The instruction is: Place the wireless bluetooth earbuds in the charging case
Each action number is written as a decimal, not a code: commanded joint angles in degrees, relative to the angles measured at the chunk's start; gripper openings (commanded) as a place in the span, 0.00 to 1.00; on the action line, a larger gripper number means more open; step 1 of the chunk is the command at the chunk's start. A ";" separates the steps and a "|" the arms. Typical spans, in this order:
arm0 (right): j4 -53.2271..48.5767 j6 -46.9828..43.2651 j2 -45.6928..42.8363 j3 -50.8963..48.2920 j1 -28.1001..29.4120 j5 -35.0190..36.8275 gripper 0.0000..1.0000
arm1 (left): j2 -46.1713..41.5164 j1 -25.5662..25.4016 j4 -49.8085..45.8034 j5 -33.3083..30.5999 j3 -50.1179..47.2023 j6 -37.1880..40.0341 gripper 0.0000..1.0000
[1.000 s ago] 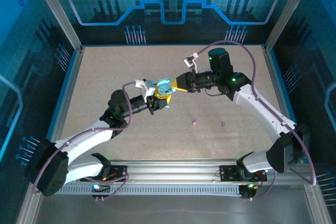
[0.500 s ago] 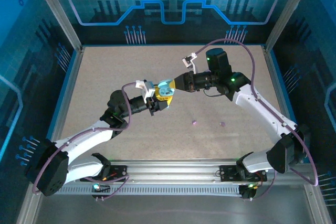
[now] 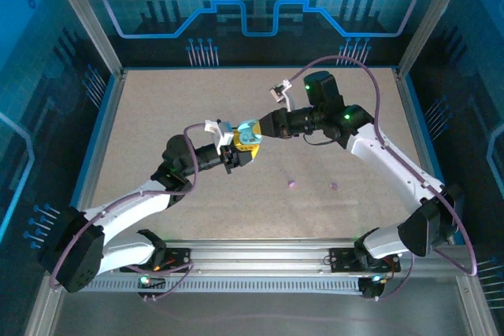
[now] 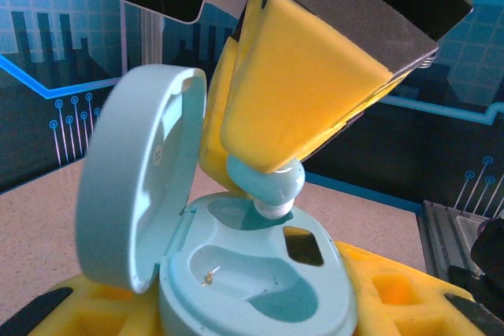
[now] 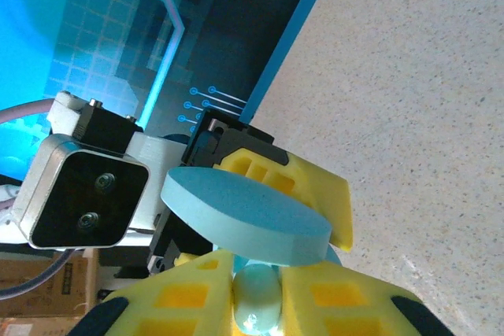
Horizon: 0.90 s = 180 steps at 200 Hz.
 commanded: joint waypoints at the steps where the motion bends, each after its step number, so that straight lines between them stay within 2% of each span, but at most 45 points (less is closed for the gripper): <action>1: -5.34 -4.47 1.21 2.16 1.11 3.96 0.22 | 0.28 -0.65 4.38 2.24 1.98 -1.01 0.31; 67: -8.79 -6.55 1.67 3.80 1.44 6.33 0.30 | -0.12 -0.75 4.15 2.06 1.80 -1.01 0.31; 117: -9.88 -6.99 1.33 4.52 1.47 7.14 0.31 | -0.38 -0.75 3.88 1.73 1.65 -0.85 0.31; 156: -8.41 -7.37 -1.63 4.59 1.39 6.81 0.38 | -0.97 -0.80 2.54 0.18 1.22 0.04 0.31; 180: -5.90 -8.67 -6.27 3.42 1.12 9.67 0.44 | -2.24 -0.82 -0.22 -2.60 0.63 0.88 0.31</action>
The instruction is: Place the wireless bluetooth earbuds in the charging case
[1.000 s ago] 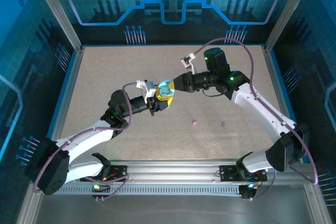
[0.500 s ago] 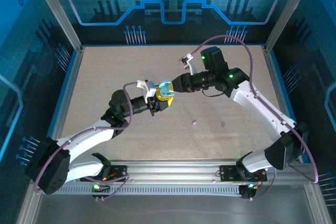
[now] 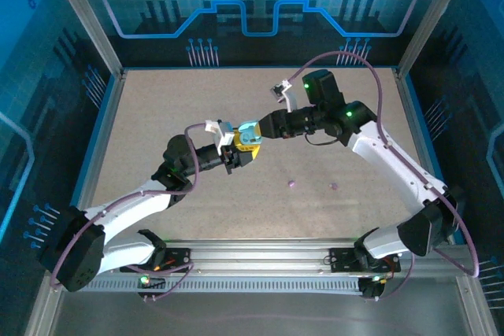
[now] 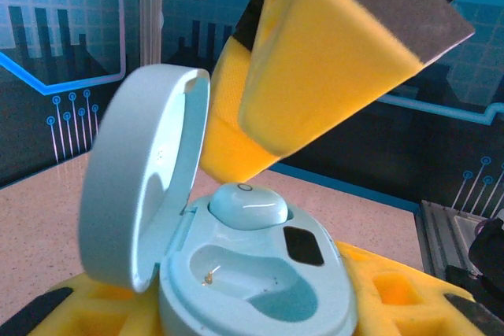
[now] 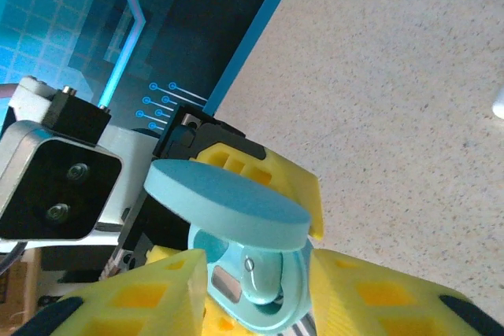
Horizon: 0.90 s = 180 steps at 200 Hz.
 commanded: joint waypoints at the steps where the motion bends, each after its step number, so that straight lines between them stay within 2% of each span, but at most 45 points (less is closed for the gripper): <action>1: 1.34 -2.17 -5.61 -0.12 0.32 3.55 0.45 | -2.45 -0.52 -0.16 -2.24 0.60 1.17 0.31; 20: 4.02 -1.59 -9.89 -2.50 -1.00 8.60 0.48 | -4.33 -0.56 -1.83 -5.25 -0.49 1.47 0.31; 43: 7.30 2.64 -13.65 -8.25 -4.83 15.51 0.48 | -7.37 -0.50 -2.76 -8.01 -2.17 1.92 0.31; 64: 6.94 7.80 -12.28 -12.64 -9.72 16.79 0.47 | -11.14 -0.52 -4.93 -10.38 -3.35 2.69 0.31; 83: 6.66 8.86 -7.11 -14.73 -11.59 13.30 0.46 | -14.88 -0.49 -8.16 -11.63 -3.64 3.79 0.31; 112: 4.90 8.54 5.07 -13.84 -10.29 9.07 0.44 | -19.60 -0.57 -12.32 -13.32 -3.34 5.55 0.31; 180: -4.58 -2.85 30.37 1.79 -0.29 14.21 0.45 | -23.96 -0.49 -16.75 -14.20 -2.24 7.10 0.32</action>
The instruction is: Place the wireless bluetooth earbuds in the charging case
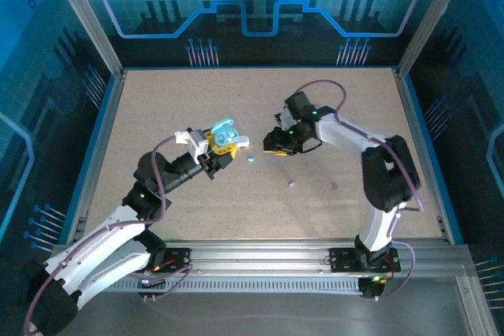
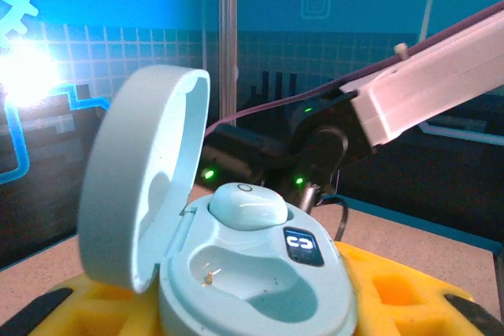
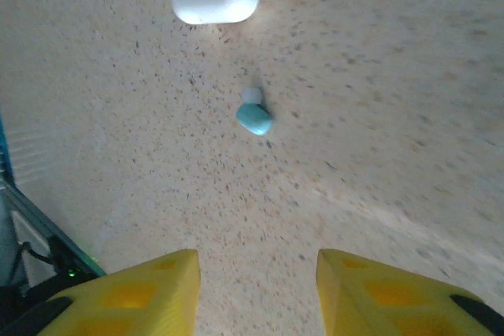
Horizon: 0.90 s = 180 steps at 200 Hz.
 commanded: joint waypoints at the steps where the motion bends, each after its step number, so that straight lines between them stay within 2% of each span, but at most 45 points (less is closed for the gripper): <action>1: -5.48 -5.64 5.47 7.21 2.80 1.93 0.45 | -1.46 -0.31 -1.55 -1.39 0.97 1.97 0.32; 27: -8.33 -7.19 10.83 12.57 5.03 3.81 0.46 | -2.12 -0.32 -2.18 -1.70 1.06 2.12 0.32; 49: -11.77 -9.14 14.77 17.54 6.78 9.20 0.48 | -2.14 -0.38 -2.45 -1.77 1.22 2.23 0.32; 84: -14.94 -11.47 20.32 24.01 8.45 11.70 0.47 | -2.07 -0.35 -2.58 -1.61 1.32 2.14 0.32; 121: -21.64 -14.12 26.61 32.83 10.67 18.92 0.45 | -1.88 -0.33 -2.50 -1.46 1.59 1.78 0.32; 180: -24.84 -16.98 29.68 35.68 12.47 24.78 0.42 | -1.23 -0.33 -2.45 -1.21 1.68 1.52 0.32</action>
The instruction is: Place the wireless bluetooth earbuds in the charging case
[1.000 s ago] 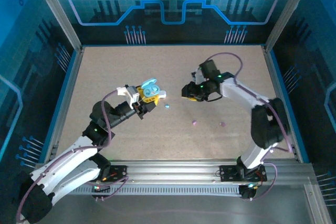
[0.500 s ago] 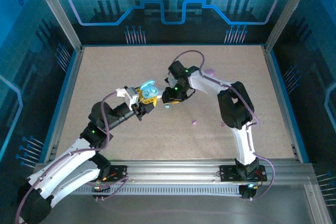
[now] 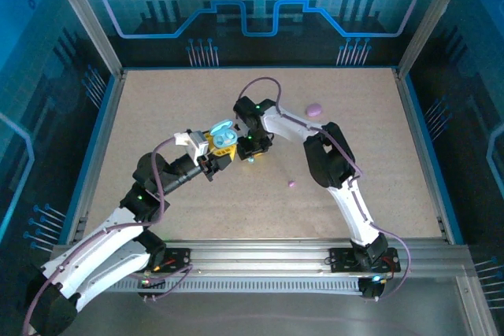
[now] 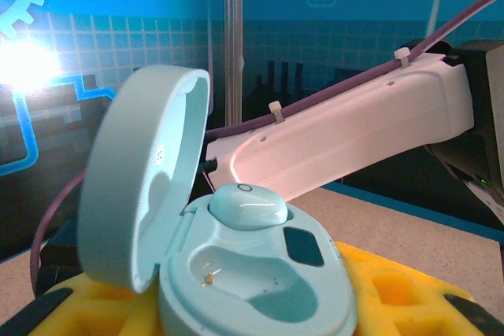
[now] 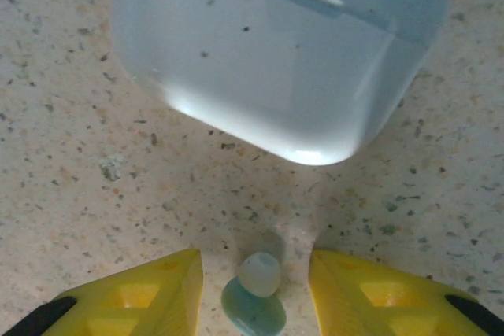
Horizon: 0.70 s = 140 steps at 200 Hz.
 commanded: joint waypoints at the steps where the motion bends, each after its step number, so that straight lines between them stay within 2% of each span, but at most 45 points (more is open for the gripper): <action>1: -4.33 -2.37 1.05 0.68 1.29 5.23 0.42 | 0.03 -0.37 0.44 -0.44 1.65 0.56 0.32; 74: -3.21 -4.78 -7.42 -8.27 0.84 10.89 0.42 | 0.76 -0.38 0.96 -0.10 1.72 0.09 0.32; 117: 0.08 -3.72 -12.80 -15.73 -2.52 13.05 0.43 | 0.99 -0.36 1.06 -0.01 1.65 -0.03 0.33; 129: 1.13 -2.20 -14.12 -17.48 -4.40 11.67 0.43 | 1.01 -0.31 1.10 0.01 1.56 -0.14 0.33; 140: 2.60 -1.16 -15.39 -18.79 -6.00 7.30 0.42 | 1.08 -0.39 1.24 0.00 1.57 -0.07 0.33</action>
